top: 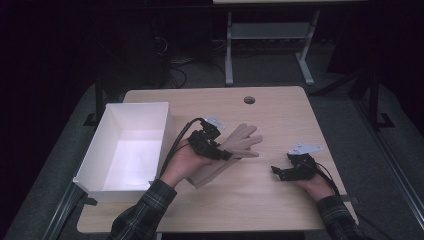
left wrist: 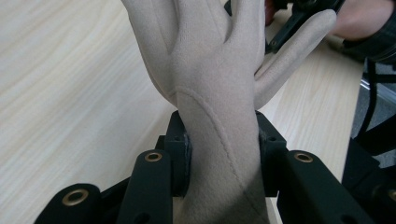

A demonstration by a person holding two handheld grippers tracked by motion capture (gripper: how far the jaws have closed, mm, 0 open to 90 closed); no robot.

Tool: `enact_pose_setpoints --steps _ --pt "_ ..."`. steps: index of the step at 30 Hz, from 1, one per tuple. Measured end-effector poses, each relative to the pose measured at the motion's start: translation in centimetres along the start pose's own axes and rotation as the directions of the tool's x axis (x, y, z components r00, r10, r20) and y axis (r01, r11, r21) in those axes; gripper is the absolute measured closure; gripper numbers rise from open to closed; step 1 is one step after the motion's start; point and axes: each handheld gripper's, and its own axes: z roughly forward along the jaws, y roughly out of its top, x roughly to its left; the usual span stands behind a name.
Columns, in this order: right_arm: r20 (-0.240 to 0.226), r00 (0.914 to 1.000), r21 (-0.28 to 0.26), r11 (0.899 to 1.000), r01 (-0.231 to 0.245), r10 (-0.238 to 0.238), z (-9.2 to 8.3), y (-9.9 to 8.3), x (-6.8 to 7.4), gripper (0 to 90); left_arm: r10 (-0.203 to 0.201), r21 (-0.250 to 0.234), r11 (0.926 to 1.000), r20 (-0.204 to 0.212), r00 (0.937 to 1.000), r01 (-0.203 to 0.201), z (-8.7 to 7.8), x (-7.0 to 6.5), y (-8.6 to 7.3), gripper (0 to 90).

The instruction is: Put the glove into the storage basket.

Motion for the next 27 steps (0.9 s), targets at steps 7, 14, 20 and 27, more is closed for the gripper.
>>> enact_pose_setpoints --steps 7,14,20,27 --pt "-0.001 1.0 0.0 1.0 0.0 0.0 0.0 0.0 0.0 15.6 0.004 -0.018 0.9998 -0.022 0.9998 -0.004 -2.8 0.5 0.9 65.0" --pt "-0.001 1.0 0.0 1.0 0.0 0.0 0.0 0.0 0.0 15.6 0.004 -0.024 0.9997 -0.047 0.9989 -0.006 -5.5 1.2 1.3 65.0" --pt "-0.001 1.0 -0.001 1.0 0.0 0.0 0.0 0.0 0.0 15.6 -0.008 -0.042 0.9991 -0.066 0.9978 0.005 -7.4 1.9 1.2 65.0" --pt "-0.001 1.0 -0.001 1.0 0.0 0.0 0.0 0.0 0.0 15.6 -0.048 -0.07 0.9967 -0.093 0.9945 0.042 -9.8 2.9 0.6 65.1"
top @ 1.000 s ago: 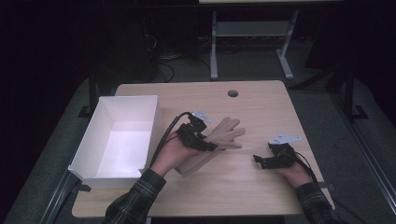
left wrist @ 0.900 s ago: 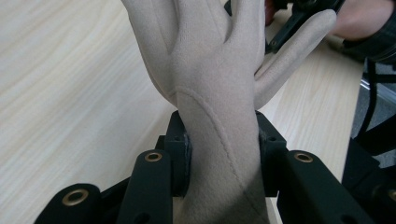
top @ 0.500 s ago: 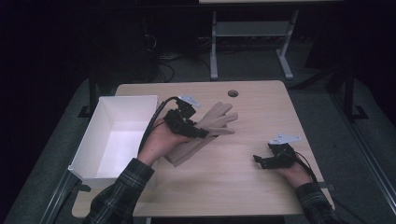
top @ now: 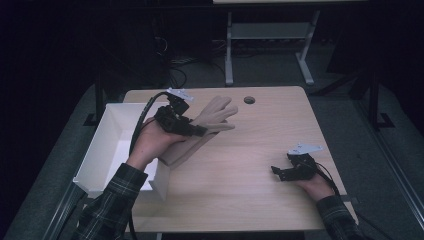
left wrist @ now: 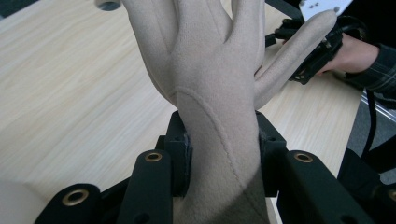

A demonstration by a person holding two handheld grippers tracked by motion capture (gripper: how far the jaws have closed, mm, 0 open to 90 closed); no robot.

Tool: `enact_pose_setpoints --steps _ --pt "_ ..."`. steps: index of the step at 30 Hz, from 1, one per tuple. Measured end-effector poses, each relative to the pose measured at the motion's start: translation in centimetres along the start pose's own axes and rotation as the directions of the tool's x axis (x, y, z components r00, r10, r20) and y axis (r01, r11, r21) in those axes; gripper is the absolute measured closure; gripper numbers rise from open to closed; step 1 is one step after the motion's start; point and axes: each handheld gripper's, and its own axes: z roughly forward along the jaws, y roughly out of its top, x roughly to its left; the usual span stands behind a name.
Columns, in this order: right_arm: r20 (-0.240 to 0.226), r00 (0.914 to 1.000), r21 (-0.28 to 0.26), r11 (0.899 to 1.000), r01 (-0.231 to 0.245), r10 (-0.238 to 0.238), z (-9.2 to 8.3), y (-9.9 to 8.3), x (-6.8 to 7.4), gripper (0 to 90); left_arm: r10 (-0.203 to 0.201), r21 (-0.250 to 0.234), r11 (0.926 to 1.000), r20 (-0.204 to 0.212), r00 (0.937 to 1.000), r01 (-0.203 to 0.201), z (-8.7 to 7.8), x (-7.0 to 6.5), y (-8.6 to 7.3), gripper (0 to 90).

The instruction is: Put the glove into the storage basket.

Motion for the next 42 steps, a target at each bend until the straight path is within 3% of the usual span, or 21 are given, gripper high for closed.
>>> enact_pose_setpoints --steps 12,23,34,42 --pt "0.0 1.0 0.0 1.0 0.0 0.0 0.0 0.0 0.0 15.6 -0.076 -0.061 0.9955 -0.073 0.9944 0.072 -3.8 2.7 -1.6 65.3" --pt "0.0 1.0 0.0 1.0 0.0 0.0 0.0 0.0 0.0 15.6 -0.16 -0.095 0.9844 -0.144 0.9765 0.148 -6.7 5.5 -4.2 65.3" --pt "-0.002 1.0 0.0 1.0 0.001 -0.001 0.0 0.0 0.0 15.5 -0.235 -0.094 0.9713 -0.231 0.9442 0.218 -7.9 7.7 -7.3 65.3" --pt "-0.011 0.9999 0.004 1.0 0.013 -0.013 0.0 0.0 0.0 13.9 -0.295 -0.088 0.9556 -0.29 0.9107 0.281 -7.5 8.6 -9.8 65.3"
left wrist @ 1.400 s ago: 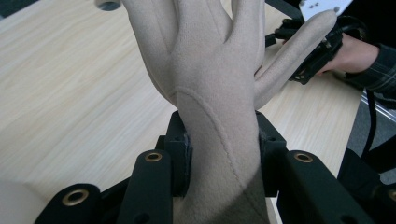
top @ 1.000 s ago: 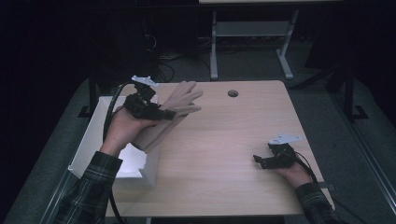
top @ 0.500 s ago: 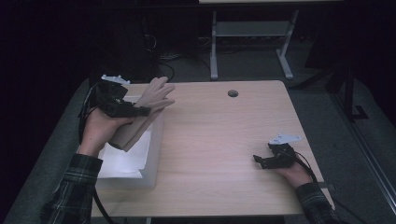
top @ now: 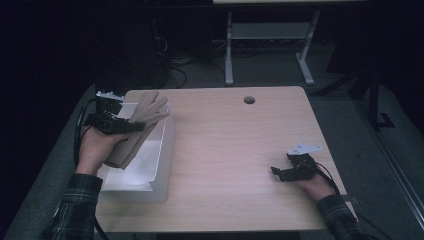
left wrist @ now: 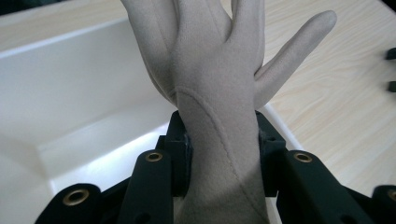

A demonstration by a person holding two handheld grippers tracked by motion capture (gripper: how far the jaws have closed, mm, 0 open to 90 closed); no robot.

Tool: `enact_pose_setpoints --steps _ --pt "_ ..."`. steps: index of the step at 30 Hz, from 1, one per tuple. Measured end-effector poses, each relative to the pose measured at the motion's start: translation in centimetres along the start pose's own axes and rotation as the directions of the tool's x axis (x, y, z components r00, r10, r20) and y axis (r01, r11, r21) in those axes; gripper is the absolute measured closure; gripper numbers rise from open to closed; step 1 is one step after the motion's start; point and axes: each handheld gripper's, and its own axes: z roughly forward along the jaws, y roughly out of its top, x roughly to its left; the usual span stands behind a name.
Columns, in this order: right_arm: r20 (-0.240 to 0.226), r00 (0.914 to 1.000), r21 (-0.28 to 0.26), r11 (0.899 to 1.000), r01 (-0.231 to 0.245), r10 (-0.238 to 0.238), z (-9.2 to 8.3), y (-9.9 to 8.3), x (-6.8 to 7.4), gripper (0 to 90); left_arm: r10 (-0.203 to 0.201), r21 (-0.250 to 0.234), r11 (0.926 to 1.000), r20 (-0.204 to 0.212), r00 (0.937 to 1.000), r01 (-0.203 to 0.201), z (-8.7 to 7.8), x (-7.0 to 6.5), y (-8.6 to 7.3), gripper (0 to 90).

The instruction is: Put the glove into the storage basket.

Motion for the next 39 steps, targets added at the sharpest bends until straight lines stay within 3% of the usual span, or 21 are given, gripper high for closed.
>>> enact_pose_setpoints --steps 6,14,17,30,39 --pt "-0.012 0.9999 0.0 1.0 0.007 -0.007 0.1 0.0 -0.1 13.9 -0.028 0.03 0.9991 -0.051 0.9983 0.03 1.2 0.7 -2.0 65.3" --pt "-0.018 0.9997 -0.001 1.0 0.018 -0.018 0.2 0.2 0.0 13.9 -0.055 0.058 0.9966 -0.05 0.9972 0.058 3.8 1.6 -4.1 65.3" --pt "-0.018 0.9997 -0.001 1.0 0.018 -0.018 0.2 0.2 0.0 13.9 -0.051 0.085 0.9947 -0.076 0.9958 0.057 4.8 1.8 -4.6 65.3" --pt "-0.022 0.9995 0.001 1.0 0.023 -0.023 0.2 0.2 0.0 13.9 -0.064 0.153 0.9855 -0.06 0.9961 0.072 8.2 2.9 -6.9 64.4" --pt "-0.022 0.9995 0.003 1.0 0.024 -0.023 0.2 0.2 0.0 13.9 -0.081 0.176 0.9806 -0.036 0.9961 0.086 9.8 3.3 -8.1 56.6"
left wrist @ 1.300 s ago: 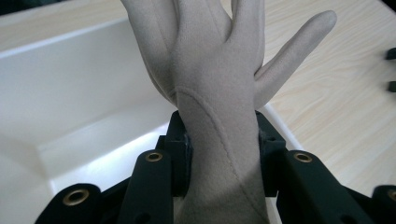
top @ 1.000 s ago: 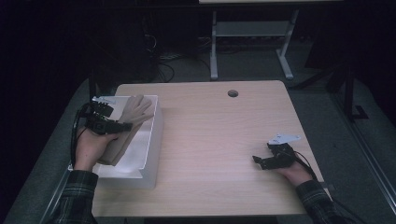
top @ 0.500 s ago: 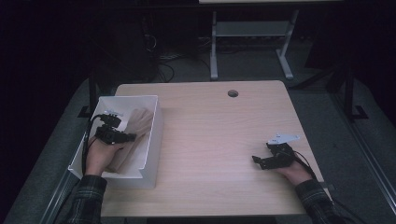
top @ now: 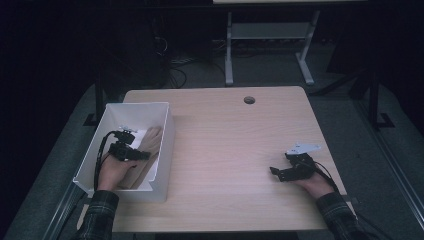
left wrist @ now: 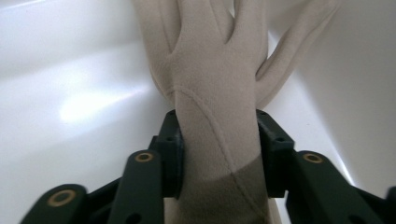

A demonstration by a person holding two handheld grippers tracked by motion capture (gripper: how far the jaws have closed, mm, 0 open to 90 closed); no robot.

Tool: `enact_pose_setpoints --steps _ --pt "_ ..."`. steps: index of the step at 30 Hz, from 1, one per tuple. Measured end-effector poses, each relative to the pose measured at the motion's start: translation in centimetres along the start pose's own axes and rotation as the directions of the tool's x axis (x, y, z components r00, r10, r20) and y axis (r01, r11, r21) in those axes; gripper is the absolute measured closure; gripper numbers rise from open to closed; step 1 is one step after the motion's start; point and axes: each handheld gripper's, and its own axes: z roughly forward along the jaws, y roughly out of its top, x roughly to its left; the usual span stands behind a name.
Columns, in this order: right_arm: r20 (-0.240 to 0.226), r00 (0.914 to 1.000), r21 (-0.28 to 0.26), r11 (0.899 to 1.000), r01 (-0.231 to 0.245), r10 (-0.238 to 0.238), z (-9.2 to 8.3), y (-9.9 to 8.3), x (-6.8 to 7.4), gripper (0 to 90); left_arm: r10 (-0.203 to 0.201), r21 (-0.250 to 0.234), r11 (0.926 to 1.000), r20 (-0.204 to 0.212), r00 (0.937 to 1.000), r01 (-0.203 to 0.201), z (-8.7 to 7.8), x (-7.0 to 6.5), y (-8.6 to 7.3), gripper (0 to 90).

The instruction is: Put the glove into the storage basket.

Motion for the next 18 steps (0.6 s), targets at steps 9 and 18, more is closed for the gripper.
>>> enact_pose_setpoints --steps 9,18 --pt "0.0 1.0 0.0 1.0 0.0 0.0 0.0 0.0 0.0 13.9 0.009 -0.051 0.9986 -0.034 0.9994 -0.011 -0.7 0.2 0.2 23.6" --pt "0.0 1.0 0.0 1.0 0.0 0.0 0.0 0.0 0.0 13.9 0.051 -0.126 0.9905 -0.036 0.9981 -0.055 -5.0 -1.2 3.1 19.8"
